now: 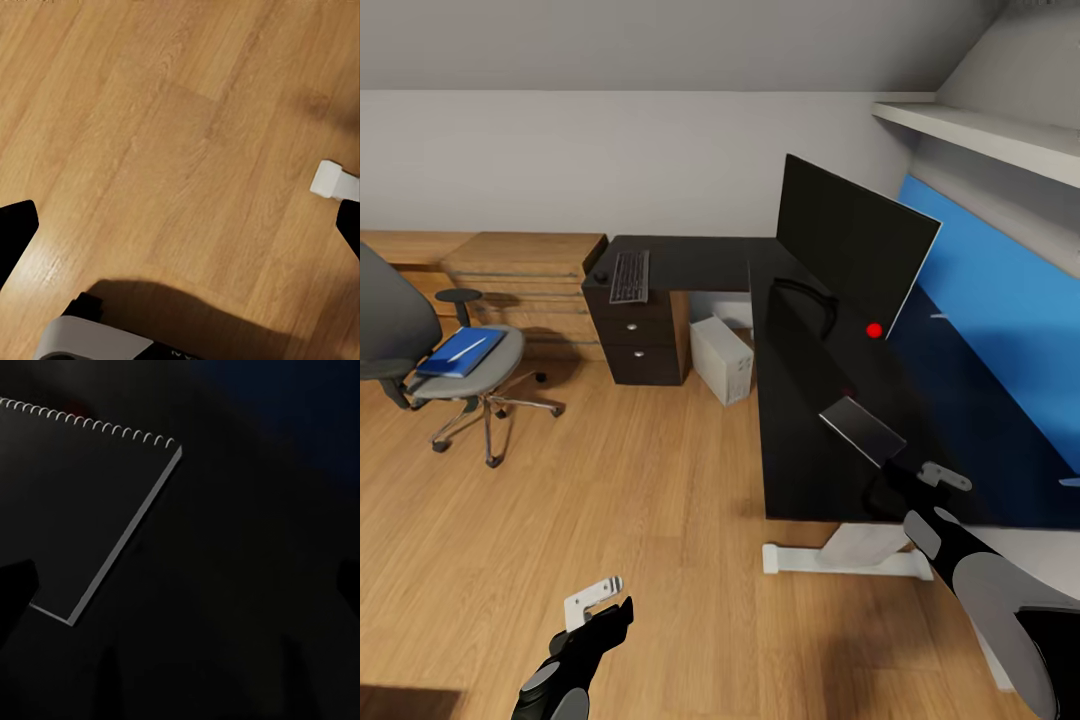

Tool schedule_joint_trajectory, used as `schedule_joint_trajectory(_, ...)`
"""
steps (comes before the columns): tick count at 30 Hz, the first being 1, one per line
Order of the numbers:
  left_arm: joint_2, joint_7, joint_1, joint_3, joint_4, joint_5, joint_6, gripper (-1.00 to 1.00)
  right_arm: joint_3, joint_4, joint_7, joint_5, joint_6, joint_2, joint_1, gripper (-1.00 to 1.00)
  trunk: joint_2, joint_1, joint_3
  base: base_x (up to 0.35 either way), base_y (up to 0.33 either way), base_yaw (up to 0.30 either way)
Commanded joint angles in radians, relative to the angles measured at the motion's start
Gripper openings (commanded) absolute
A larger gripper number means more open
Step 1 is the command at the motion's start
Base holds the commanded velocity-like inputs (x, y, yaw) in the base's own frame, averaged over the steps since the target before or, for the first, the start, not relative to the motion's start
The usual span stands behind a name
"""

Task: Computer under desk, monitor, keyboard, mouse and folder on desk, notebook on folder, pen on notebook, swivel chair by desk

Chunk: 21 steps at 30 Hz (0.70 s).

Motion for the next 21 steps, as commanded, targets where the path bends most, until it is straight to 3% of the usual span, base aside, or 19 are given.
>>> schedule_joint_trajectory(1,0.001,0.008,-0.001,-0.002,-0.002,0.006,0.002,1.00,0.003,0.000,-0.003,-0.002,-0.002,0.000,-0.001,1.00,-0.001,0.000,0.001,0.000,0.000,0.000)
schedule_joint_trajectory(21,0.000,0.008,-0.001,-0.004,-0.002,0.004,0.002,1.00,0.004,-0.003,-0.003,-0.002,0.000,0.001,-0.001,1.00,-0.001,0.000,0.032,0.000,0.000,0.000)
